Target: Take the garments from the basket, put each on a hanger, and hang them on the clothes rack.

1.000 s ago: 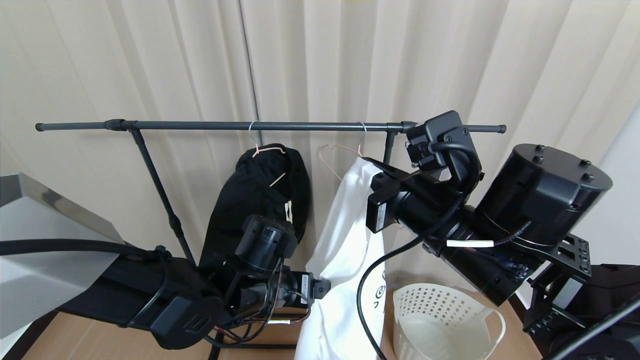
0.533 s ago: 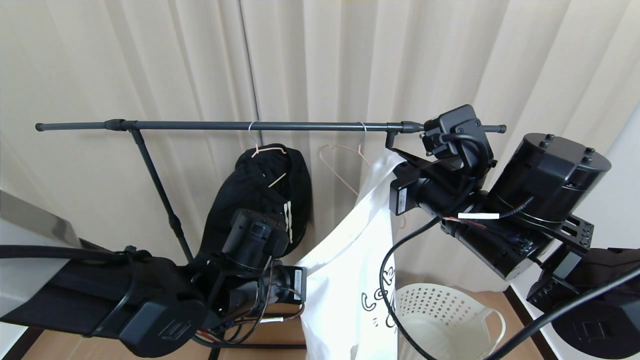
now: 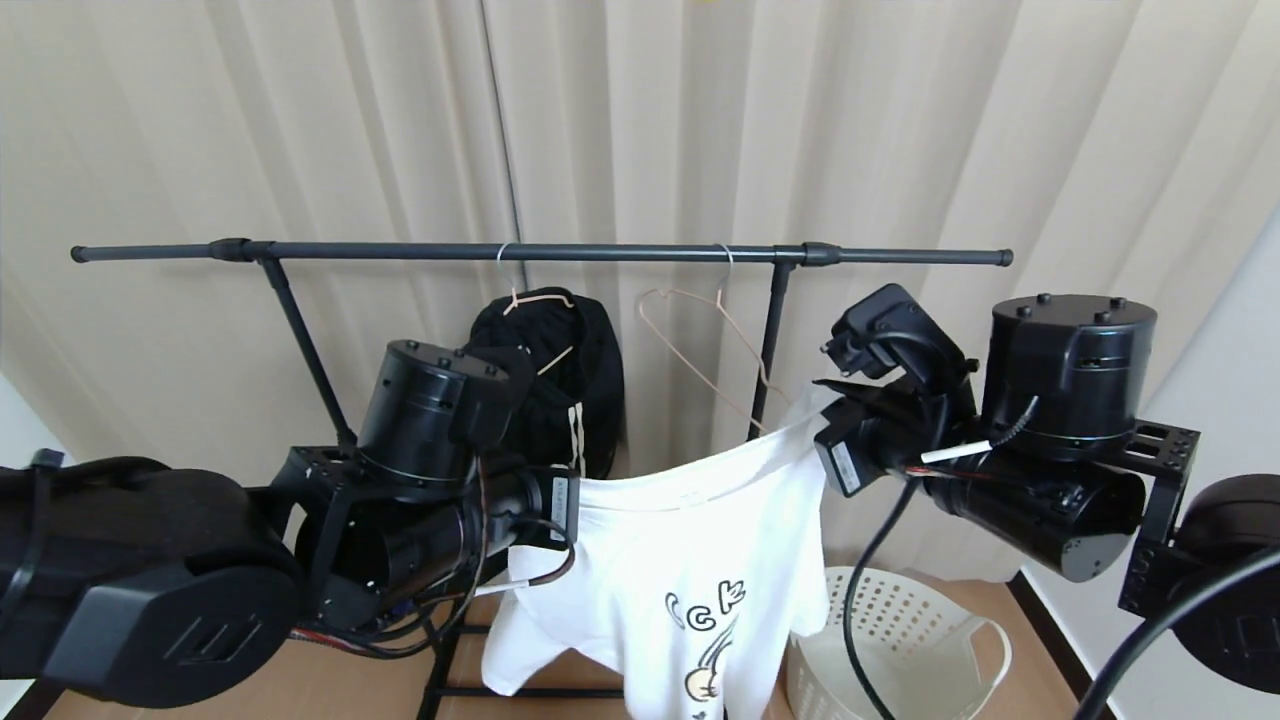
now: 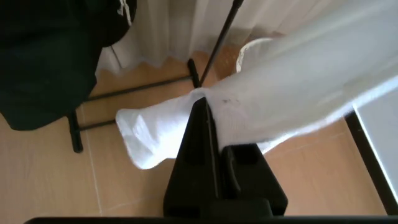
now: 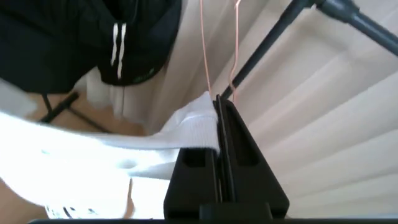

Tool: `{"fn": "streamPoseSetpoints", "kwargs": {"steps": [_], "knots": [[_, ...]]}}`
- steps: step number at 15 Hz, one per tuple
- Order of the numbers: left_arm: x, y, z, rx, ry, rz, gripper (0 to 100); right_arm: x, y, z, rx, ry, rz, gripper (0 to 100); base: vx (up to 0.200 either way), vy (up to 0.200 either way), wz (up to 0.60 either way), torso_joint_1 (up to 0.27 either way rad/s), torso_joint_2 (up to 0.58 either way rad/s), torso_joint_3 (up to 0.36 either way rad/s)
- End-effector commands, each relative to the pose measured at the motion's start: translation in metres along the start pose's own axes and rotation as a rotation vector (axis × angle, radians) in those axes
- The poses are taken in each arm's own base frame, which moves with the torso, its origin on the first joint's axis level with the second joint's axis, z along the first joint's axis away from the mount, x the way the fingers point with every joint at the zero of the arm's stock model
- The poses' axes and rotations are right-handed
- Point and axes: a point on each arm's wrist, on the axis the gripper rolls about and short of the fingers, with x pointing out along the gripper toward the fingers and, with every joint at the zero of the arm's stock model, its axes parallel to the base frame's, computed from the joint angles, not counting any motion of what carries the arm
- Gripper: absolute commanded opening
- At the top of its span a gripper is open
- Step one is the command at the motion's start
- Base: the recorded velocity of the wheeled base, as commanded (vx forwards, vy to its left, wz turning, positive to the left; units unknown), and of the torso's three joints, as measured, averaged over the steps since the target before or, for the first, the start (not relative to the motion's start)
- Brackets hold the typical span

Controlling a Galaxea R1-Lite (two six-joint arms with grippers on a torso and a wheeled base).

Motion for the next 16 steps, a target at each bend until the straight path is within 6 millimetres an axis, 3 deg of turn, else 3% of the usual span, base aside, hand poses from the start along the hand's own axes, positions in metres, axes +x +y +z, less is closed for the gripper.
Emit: {"fn": "streamPoseSetpoints", "kwargs": {"steps": [1, 4, 5, 9, 12, 16], "knots": [[-0.012, -0.001, 0.014, -0.001, -0.051, -0.001, 0, -0.015, -0.009, 0.01, 0.007, 0.012, 0.0, 0, 0.0, 0.0, 0.0, 0.0, 0.0, 0.0], [-0.022, -0.003, 0.038, 0.022, -0.052, 0.056, 0, -0.018, -0.013, 0.023, 0.125, 0.154, 0.025, 0, 0.0, 0.0, 0.0, 0.0, 0.0, 0.0], [-0.028, -0.004, 0.047, 0.026, -0.038, 0.061, 0, -0.021, -0.018, 0.038, 0.215, 0.207, 0.029, 0, 0.0, 0.0, 0.0, 0.0, 0.0, 0.0], [-0.047, -0.006, 0.069, 0.051, -0.052, 0.072, 0, -0.029, -0.028, 0.07, 0.42, 0.203, 0.027, 0, 0.0, 0.0, 0.0, 0.0, 0.0, 0.0], [-0.059, -0.004, 0.077, 0.069, -0.083, 0.073, 0, -0.032, -0.03, 0.076, 0.466, 0.174, 0.025, 0, 0.0, 0.0, 0.0, 0.0, 0.0, 0.0], [-0.059, -0.005, 0.079, 0.077, -0.092, 0.069, 0, -0.031, -0.029, 0.075, 0.475, 0.156, 0.023, 0, 0.0, 0.0, 0.0, 0.0, 0.0, 0.0]]}}
